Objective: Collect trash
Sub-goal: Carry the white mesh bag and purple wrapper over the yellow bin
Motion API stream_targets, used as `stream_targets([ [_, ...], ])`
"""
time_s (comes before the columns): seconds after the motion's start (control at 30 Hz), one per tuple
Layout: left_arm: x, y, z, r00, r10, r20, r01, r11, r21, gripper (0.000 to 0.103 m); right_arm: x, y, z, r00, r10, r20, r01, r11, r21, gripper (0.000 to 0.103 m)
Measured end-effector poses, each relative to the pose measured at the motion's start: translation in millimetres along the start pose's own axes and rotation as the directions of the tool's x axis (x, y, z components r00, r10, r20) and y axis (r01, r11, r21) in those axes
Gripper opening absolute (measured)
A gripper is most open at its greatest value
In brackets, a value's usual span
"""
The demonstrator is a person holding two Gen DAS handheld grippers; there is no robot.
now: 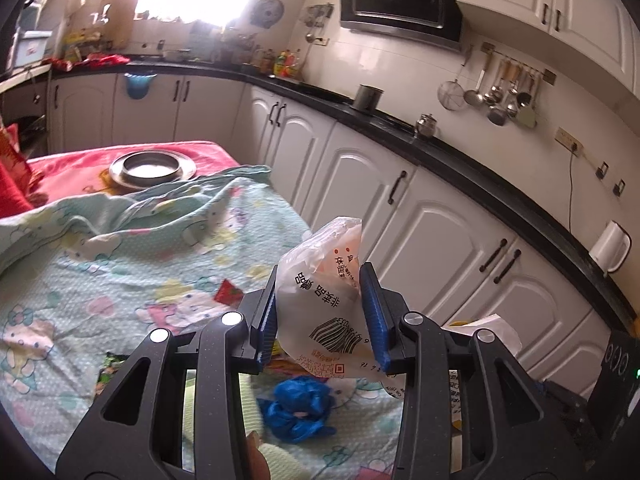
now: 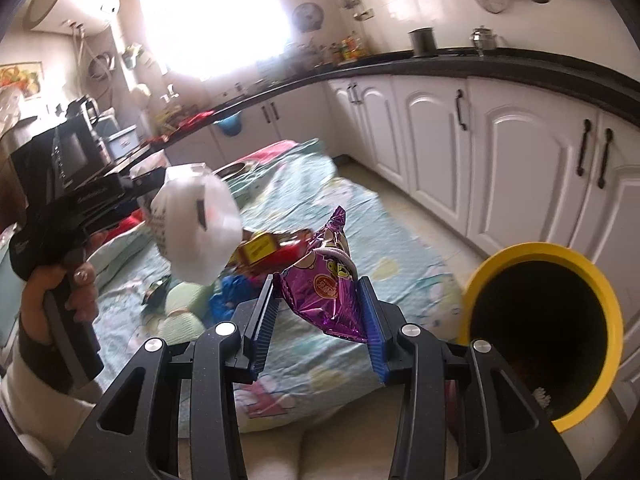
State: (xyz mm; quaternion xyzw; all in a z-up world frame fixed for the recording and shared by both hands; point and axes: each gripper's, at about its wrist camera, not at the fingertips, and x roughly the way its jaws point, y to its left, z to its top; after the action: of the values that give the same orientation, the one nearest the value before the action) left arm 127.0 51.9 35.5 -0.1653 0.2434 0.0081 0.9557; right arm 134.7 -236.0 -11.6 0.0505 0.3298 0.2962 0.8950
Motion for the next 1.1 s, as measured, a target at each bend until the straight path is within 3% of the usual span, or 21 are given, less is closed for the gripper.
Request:
stream_targets([
  [0.6, 25, -72, -13, 0.997, -0.071, -0.032, 0.075, 0.986, 0.146, 0.03, -43, -67, 6, 0.986, -0.139, 0.097, 0.125, 0.983, 0.133, 0.038],
  [1.1, 50, -133, -37, 0.99, -0.121, -0.075, 0.136, 0.958, 0.254, 0.03, -72, -121, -9, 0.963, -0.245, 0.113, 0.213, 0.947, 0.24, 0.038],
])
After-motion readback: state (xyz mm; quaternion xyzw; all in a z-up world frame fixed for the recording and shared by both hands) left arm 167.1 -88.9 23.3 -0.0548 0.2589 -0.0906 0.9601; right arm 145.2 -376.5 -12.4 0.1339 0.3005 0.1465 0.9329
